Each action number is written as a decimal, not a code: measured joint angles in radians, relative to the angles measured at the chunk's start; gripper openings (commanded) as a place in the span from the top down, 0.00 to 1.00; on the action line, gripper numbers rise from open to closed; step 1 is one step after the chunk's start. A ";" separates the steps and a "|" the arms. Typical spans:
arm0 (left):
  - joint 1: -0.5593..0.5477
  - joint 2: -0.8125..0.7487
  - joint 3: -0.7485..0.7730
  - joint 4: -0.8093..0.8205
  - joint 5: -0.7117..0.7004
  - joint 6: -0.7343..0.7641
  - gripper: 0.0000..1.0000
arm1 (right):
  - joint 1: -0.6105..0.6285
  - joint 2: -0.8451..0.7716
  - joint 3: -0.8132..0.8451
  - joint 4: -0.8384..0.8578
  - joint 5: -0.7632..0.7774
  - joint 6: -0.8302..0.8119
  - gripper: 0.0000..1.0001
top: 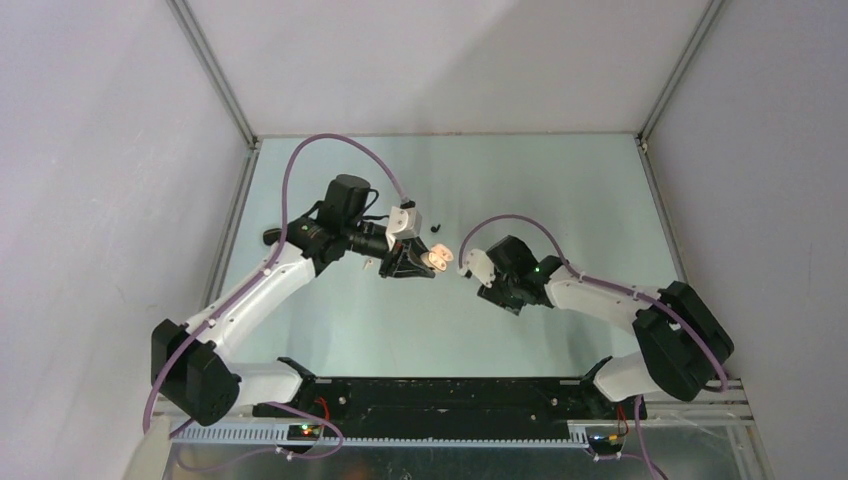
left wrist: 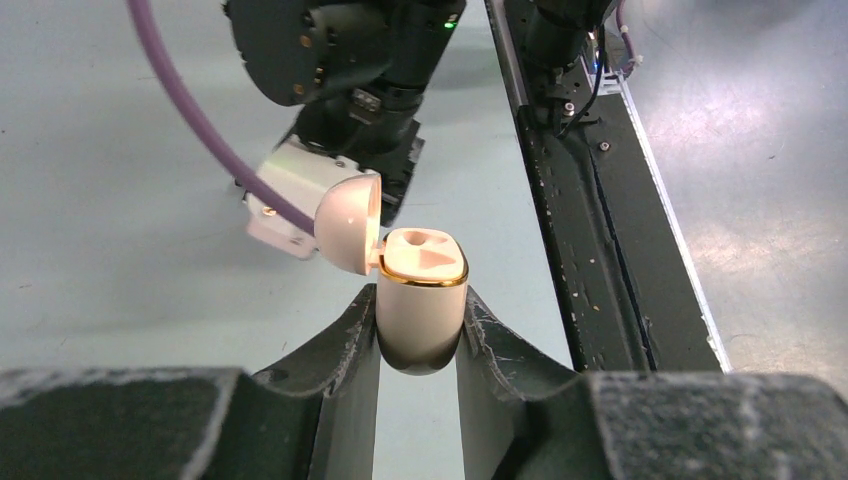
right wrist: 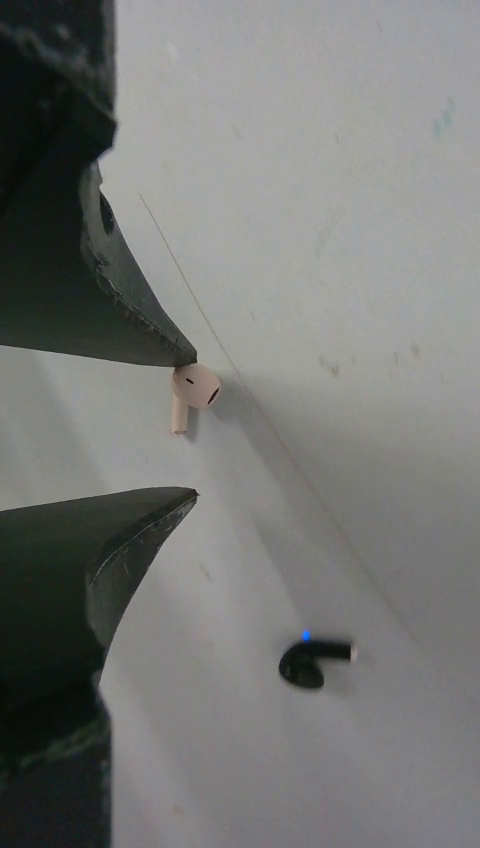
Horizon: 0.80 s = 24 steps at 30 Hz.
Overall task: Insert the wireless bluetooth earbuds into the charging case
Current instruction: Adjust the earbud at the center of the board.
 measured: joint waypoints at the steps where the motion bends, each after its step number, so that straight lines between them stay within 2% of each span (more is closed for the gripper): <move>1: 0.000 0.000 -0.002 0.003 0.000 -0.003 1.00 | -0.012 0.013 0.011 0.008 0.013 0.004 0.48; 12: 0.001 -0.007 -0.019 0.039 0.000 -0.029 1.00 | -0.097 0.115 0.111 0.072 0.135 0.060 0.48; 24: 0.001 -0.014 -0.033 0.065 0.000 -0.048 1.00 | -0.209 0.117 0.124 0.037 0.137 0.079 0.49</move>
